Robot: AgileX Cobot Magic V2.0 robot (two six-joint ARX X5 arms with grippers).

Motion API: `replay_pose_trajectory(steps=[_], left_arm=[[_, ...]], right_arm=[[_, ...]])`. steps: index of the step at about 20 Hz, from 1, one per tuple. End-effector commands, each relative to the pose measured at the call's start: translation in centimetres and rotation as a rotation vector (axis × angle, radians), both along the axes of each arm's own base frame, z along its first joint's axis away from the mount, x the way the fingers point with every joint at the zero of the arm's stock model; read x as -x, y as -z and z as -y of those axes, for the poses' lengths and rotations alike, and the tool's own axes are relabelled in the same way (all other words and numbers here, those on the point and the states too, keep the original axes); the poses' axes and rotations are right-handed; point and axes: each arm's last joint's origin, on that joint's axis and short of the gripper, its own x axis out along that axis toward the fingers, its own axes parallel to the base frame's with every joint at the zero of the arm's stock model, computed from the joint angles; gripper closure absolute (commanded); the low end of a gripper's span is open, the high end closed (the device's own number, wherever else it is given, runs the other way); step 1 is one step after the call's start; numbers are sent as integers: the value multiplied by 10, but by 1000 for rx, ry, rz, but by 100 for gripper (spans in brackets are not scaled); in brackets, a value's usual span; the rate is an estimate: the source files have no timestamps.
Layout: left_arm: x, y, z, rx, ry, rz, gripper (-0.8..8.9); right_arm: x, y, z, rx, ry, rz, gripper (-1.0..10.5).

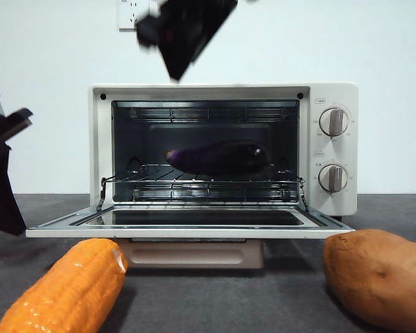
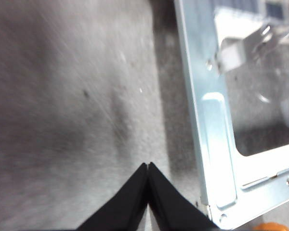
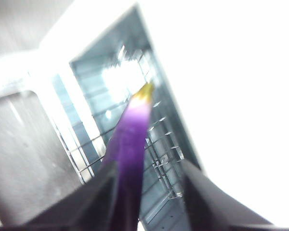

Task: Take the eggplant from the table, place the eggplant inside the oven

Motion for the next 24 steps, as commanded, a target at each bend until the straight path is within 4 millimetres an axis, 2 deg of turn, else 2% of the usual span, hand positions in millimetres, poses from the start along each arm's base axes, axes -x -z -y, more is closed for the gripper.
replay_pose_trajectory(steps=[1,3,6,11,18,24], left_arm=[[-6,10,2,39,32,-36,808],[-8,17,3,66,58,-67,808],[-9,24,4,104,96,-93,808],[-10,30,7,177,142,-112,808],[-11,38,8,230,191,-136,808],[-15,34,10,295,267,-57,808]], right_arm=[[19,-25,5,-91,-21,19,852],[34,-44,15,-143,-47,44,897],[52,-71,34,-231,-71,84,907],[65,-94,56,-312,-76,124,906],[79,-117,87,-408,-64,154,906],[91,-123,111,-448,-35,117,906]])
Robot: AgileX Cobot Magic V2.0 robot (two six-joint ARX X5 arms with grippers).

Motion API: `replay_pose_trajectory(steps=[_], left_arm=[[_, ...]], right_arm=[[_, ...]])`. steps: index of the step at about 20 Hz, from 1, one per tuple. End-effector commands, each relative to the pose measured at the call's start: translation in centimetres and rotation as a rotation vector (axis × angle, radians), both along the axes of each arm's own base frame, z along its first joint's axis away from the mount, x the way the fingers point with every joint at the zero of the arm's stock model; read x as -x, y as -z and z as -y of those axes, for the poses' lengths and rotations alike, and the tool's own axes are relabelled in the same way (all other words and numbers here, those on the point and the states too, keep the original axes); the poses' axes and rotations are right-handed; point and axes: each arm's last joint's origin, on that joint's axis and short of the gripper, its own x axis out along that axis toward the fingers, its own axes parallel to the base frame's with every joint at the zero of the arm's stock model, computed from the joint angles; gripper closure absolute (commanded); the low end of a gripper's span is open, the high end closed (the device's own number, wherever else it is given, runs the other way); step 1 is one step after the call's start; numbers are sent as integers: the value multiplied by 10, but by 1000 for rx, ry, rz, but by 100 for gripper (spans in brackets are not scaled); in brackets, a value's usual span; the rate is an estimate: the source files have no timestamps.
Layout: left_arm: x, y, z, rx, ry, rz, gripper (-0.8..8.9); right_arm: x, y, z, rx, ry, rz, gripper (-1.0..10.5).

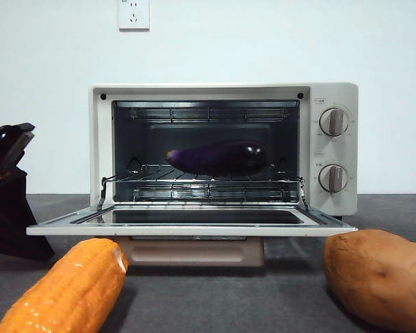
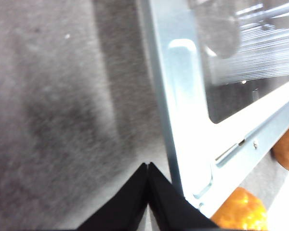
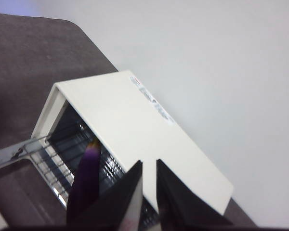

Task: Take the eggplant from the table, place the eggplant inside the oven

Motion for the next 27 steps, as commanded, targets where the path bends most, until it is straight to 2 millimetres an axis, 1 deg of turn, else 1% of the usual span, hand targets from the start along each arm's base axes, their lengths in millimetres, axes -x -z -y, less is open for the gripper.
replay_pose_trajectory(steps=[1,8,12,14,16,19,23,25,27], left_arm=[[-6,-2,4,70,60,70,808],[-12,-10,6,167,111,152,808],[-21,-21,7,237,143,190,808],[-28,-32,7,275,155,210,808],[-37,-44,6,304,155,232,808],[-54,-68,3,324,134,276,808],[-75,-109,-2,338,103,359,808],[-83,-128,-5,349,75,377,807],[-85,-147,-6,357,63,392,807]], right_arm=[[6,-4,6,-49,10,-39,906],[18,5,31,-20,46,-179,906],[23,15,38,14,28,-304,906],[25,20,40,35,14,-367,906],[27,23,42,52,1,-413,906],[29,27,42,69,-39,-480,906],[30,35,38,74,-98,-544,906],[29,41,37,89,-102,-558,906],[28,48,35,105,-95,-566,907]])
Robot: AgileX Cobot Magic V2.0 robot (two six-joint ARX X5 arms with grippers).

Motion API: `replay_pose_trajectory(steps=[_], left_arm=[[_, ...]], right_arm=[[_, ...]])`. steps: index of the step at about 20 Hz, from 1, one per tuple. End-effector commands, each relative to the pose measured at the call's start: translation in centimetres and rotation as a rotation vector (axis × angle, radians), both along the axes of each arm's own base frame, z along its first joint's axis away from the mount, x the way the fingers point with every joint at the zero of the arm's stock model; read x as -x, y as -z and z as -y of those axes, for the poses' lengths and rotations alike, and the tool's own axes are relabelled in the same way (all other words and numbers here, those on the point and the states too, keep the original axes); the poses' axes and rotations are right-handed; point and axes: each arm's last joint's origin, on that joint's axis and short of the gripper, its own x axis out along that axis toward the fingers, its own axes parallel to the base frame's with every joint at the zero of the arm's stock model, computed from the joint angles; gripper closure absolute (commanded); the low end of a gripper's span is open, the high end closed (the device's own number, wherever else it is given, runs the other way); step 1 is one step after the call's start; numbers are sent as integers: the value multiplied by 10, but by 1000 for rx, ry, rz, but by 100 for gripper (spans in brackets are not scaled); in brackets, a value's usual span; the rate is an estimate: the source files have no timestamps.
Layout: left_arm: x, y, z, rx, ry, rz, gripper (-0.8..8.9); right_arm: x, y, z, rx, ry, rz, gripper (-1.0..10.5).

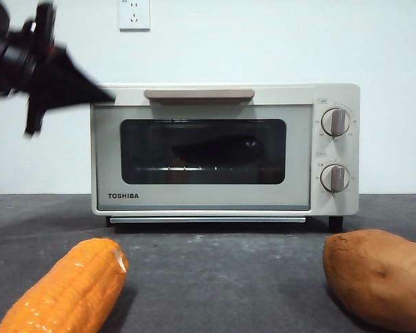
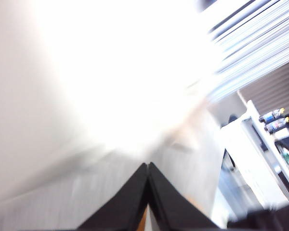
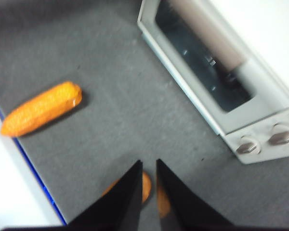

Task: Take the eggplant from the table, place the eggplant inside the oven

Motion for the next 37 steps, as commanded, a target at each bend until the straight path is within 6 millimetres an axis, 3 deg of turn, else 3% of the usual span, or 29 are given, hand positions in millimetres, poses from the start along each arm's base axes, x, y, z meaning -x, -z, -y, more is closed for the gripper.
replay_pose_trajectory(steps=[1,5,9,12,14,18,22,25,37], left_arm=[[-2,-27,-3,19,-36,-2,808],[20,-53,0,-86,-138,69,808],[57,-71,6,-303,-242,136,808],[85,-80,10,-466,-298,179,808],[108,-82,13,-531,-346,216,808],[142,-59,9,-549,-467,277,808],[167,-21,2,-539,-593,303,808],[180,-2,-2,-499,-650,317,807],[182,3,-2,-508,-644,291,808]], right_arm=[[-2,10,-7,2,2,-13,907],[-8,34,-12,63,18,-5,943],[-23,61,-11,135,92,33,943],[-40,80,-4,133,201,36,943],[-57,92,10,88,342,36,943],[-78,110,44,-128,501,18,943],[-76,131,68,-336,568,107,943],[-69,148,72,-455,553,233,943],[-67,151,74,-492,554,281,943]])
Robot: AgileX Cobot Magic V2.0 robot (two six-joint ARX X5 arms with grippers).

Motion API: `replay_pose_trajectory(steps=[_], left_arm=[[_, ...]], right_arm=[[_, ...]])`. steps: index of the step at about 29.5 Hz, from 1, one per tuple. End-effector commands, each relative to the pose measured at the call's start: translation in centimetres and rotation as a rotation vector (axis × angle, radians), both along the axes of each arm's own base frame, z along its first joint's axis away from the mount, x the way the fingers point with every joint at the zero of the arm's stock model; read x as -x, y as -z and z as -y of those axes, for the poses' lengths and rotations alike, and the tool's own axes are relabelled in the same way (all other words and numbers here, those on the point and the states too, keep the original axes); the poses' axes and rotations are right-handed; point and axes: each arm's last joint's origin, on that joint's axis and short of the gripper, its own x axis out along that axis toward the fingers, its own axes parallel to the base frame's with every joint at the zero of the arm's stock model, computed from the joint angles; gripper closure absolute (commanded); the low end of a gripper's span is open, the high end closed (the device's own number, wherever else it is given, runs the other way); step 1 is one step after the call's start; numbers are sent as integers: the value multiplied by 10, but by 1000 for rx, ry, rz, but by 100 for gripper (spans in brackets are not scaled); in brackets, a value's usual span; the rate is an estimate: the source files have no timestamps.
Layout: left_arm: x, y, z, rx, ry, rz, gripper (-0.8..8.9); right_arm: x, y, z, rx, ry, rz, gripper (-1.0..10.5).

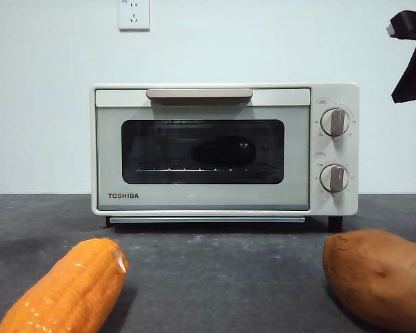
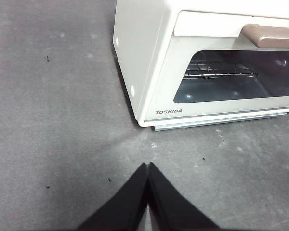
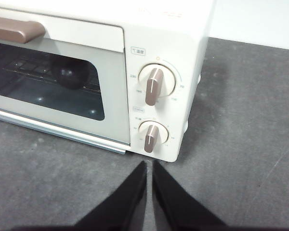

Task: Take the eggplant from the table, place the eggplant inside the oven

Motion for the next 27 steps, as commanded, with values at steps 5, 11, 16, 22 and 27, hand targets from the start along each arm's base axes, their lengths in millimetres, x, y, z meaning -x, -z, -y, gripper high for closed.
replay_pose_trajectory(steps=[5,11,16,22,27], left_arm=[[2,-4,0,8,0,23,808],[34,-22,-11,-35,-12,226,808],[53,-20,-23,-99,-82,356,808],[57,14,-31,-149,-161,396,808],[56,50,-33,-155,-177,377,808]], right_arm=[[-1,-3,-1,-15,-2,9,943],[-1,-3,-1,-15,-1,9,943],[-1,-3,-1,-15,-1,10,943],[-1,-3,-1,-15,-1,9,943],[-1,-3,-1,-15,-2,9,943]])
